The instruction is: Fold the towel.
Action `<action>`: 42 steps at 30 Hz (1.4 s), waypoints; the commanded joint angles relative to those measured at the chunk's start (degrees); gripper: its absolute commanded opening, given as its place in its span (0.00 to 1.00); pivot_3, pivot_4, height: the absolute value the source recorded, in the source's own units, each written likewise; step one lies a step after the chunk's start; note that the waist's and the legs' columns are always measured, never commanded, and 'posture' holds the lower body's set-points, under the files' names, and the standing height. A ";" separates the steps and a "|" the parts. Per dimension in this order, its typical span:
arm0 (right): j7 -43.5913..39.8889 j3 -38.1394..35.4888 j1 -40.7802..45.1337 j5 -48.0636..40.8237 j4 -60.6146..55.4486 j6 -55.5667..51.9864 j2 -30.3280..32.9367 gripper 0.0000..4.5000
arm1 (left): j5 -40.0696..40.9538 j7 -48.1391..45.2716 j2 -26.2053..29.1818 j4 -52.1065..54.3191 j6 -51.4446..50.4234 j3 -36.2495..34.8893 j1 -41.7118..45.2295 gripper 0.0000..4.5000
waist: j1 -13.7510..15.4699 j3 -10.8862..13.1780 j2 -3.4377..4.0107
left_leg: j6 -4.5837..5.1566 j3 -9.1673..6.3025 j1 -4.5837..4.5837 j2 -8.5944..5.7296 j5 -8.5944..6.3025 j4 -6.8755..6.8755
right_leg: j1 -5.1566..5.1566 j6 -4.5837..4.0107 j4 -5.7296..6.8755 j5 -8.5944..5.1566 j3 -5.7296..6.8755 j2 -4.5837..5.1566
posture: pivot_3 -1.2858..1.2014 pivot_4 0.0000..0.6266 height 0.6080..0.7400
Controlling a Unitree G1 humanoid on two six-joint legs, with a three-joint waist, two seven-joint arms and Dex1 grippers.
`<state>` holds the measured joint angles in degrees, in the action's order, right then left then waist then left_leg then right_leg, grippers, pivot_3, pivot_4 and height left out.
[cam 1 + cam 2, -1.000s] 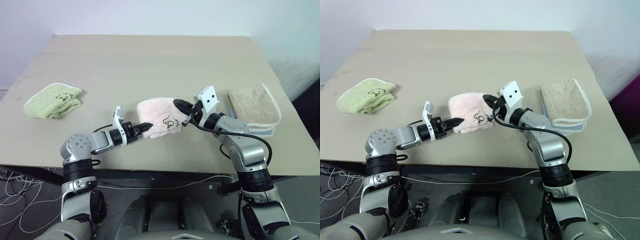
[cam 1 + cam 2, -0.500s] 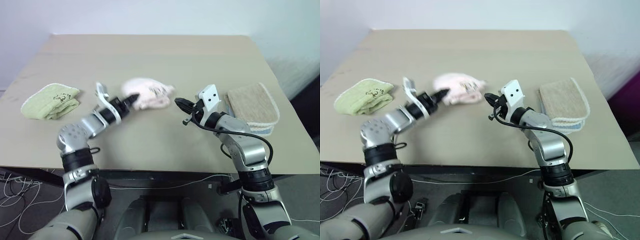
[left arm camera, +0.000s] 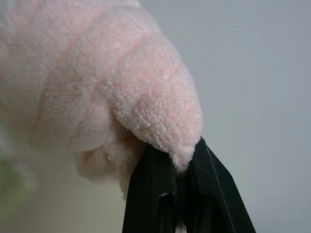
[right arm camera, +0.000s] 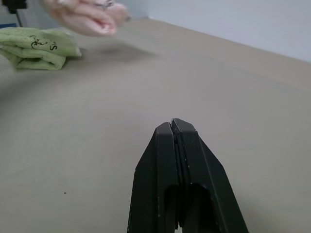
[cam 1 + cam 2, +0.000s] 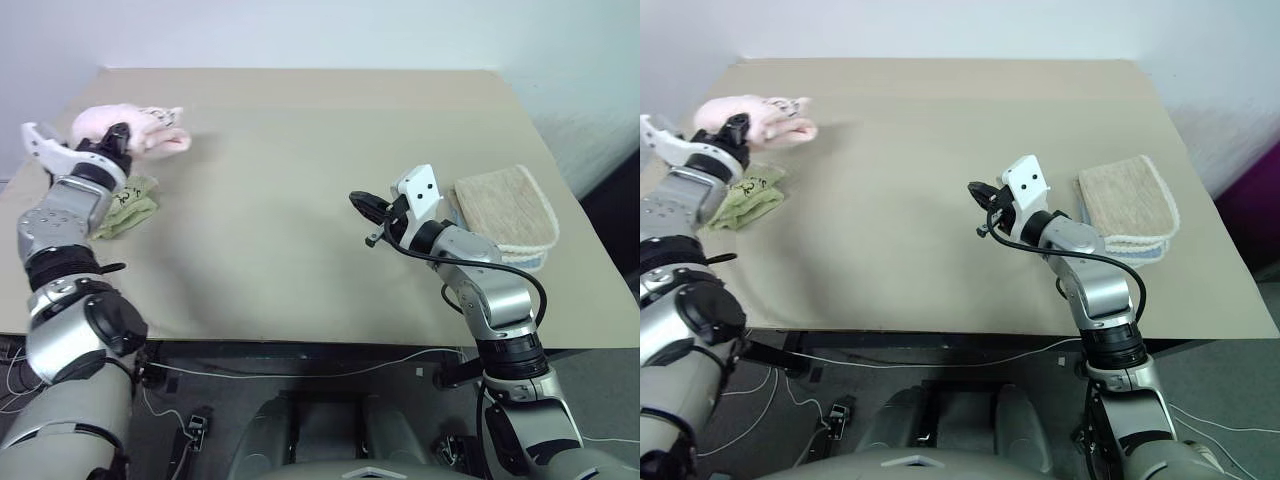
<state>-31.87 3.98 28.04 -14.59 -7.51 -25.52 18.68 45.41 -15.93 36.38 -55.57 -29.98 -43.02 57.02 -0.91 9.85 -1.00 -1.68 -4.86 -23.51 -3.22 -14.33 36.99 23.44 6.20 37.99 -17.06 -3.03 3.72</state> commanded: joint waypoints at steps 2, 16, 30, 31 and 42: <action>0.46 -1.28 -0.61 -0.09 -2.72 0.92 0.66 0.00 | 0.04 -0.70 2.83 0.31 1.65 -1.61 -1.69 0.00 | 0.10 0.00 -0.01 | 0.01 0.00 -0.01 0.00 0.00 0.00 | -0.01 0.00 -0.01 0.00 0.00 0.02 | 0.52 0.24 1.00; -0.49 -0.19 -0.22 0.41 -1.30 1.14 0.87 0.00 | 6.24 7.30 -2.29 20.36 -2.79 -6.37 -14.80 0.35 | -0.09 0.00 -0.02 | 0.00 0.00 -0.02 0.05 0.00 -0.02 | 0.05 0.00 0.04 0.00 -0.04 0.07 | 0.52 0.24 1.00; -0.65 0.19 -0.49 0.76 -1.23 1.22 0.18 0.00 | 11.87 10.97 -5.52 34.55 -6.74 -7.46 -21.07 1.00 | -0.04 0.00 -0.02 | 0.00 0.01 -0.02 0.04 0.00 0.00 | 0.02 0.00 0.03 0.00 -0.03 0.07 | 0.52 0.24 1.00; -0.61 0.20 -0.57 0.77 -1.27 1.22 0.16 0.00 | 12.22 10.95 -5.49 35.19 -6.41 -7.78 -21.32 1.00 | -0.04 0.00 -0.03 | 0.00 0.00 -0.02 0.04 0.00 0.00 | 0.02 0.00 0.03 0.00 -0.03 0.07 | 0.52 0.24 1.00; -0.52 -0.52 -0.33 0.24 -0.89 1.22 0.07 0.00 | 6.52 -5.33 -3.06 57.39 -7.15 11.13 -31.60 1.00 | 0.31 0.00 -0.02 | 0.00 0.01 -0.01 0.02 0.00 -0.02 | -0.04 -0.01 0.00 0.00 -0.04 0.07 | 0.52 0.24 1.00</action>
<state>-32.46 4.45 27.06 -13.73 -7.24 -25.39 18.94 55.40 -18.20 32.52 -2.65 -37.85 -37.41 25.99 -0.60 9.85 -1.02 -1.68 -4.86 -23.51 -3.21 -14.33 36.98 23.39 6.19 37.98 -17.06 -3.05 3.77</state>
